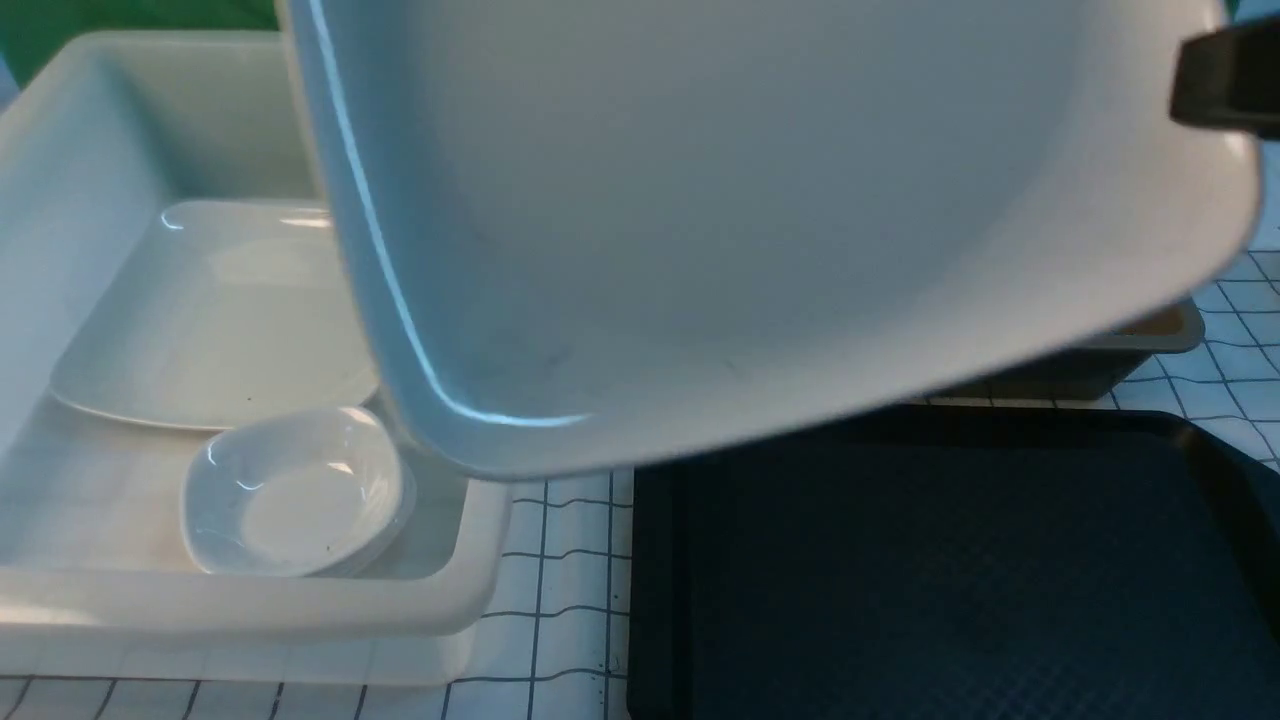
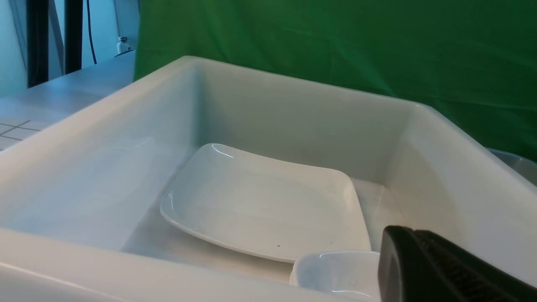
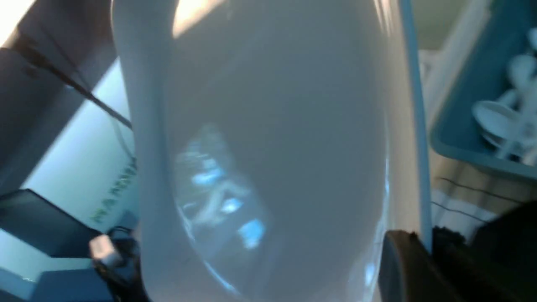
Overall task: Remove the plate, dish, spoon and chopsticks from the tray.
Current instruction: Use the right arm to put the plate into the large storage box on the left
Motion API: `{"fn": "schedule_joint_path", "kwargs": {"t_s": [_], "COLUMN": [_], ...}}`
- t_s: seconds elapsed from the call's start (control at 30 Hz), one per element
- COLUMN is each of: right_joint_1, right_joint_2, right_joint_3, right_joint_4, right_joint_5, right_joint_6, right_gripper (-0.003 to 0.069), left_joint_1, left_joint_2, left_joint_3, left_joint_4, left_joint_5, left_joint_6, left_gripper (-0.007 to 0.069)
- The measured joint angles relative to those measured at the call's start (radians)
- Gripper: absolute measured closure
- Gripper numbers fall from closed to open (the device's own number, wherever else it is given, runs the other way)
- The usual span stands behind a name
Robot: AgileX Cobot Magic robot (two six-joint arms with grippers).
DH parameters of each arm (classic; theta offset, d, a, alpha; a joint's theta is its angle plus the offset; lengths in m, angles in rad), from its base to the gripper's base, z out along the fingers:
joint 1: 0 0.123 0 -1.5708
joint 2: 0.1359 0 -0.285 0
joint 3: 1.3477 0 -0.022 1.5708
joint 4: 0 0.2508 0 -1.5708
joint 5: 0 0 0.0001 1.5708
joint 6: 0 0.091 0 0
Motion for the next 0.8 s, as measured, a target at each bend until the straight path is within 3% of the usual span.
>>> {"fn": "schedule_joint_path", "kwargs": {"t_s": [0.2,0.23,0.27,0.4,0.8], "right_joint_1": [0.225,0.311,0.311,0.491,0.644], "right_joint_2": [0.185,0.262,0.270,0.481,0.982], "right_joint_3": [-0.010,-0.032,-0.032,-0.169,-0.641], "right_joint_4": [0.040,0.029,0.029,0.033,0.057], "right_joint_5": [-0.227,-0.319,-0.319,-0.575,-0.833], "right_joint_6": [-0.018,-0.019,-0.019,-0.014,0.195], "right_gripper": [0.0585,0.0582,0.0582,0.0582,0.0582], "left_joint_1": [0.000,0.000,0.000,0.000,0.000], "left_joint_2": [0.000,0.000,0.000,0.000,0.000], "left_joint_3": [0.000,0.000,0.000,0.000,0.000], "left_joint_4": [0.000,0.000,0.000,0.000,0.000], "left_joint_5": [0.000,0.000,0.000,0.000,0.000], "left_joint_6": [0.000,0.000,0.000,0.000,0.000], "left_gripper": [0.0620,0.0620,0.0620,0.0620,0.0620]}}
